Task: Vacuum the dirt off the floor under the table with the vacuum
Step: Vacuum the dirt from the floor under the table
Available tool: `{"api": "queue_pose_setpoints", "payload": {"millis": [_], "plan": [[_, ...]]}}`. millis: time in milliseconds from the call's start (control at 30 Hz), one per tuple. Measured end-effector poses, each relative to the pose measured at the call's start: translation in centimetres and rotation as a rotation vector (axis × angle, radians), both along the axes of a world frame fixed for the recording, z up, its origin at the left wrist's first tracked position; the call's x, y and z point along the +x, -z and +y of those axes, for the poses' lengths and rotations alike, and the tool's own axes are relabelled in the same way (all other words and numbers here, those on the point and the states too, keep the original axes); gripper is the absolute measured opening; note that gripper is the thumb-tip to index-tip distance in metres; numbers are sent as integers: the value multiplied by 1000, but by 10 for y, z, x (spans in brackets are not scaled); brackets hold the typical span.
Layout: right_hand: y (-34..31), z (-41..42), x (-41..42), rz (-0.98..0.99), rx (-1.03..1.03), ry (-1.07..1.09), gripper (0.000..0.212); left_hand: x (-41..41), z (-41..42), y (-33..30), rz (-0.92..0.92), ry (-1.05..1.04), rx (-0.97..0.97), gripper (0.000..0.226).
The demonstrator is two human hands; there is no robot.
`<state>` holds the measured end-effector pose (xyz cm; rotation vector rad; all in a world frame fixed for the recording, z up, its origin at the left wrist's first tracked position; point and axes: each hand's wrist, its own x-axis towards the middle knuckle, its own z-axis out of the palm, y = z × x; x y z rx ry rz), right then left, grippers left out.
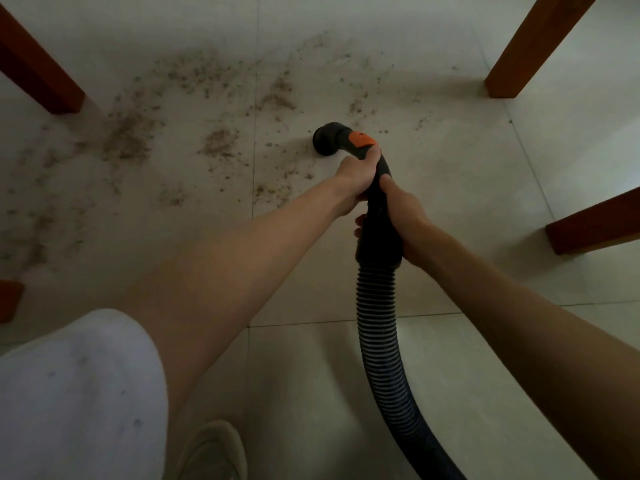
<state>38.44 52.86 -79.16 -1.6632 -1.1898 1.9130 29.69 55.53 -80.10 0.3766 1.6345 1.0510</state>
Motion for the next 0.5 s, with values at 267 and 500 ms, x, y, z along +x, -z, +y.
{"api": "queue_pose_setpoints", "payload": {"millis": [267,500], "plan": [[-2,-16,8,1,-28,34,48,9,-9,1,3,27,-11,50],[-11,-48,44,3,-68,-21,46,36,-37,5,-46,89,-29,48]]}}
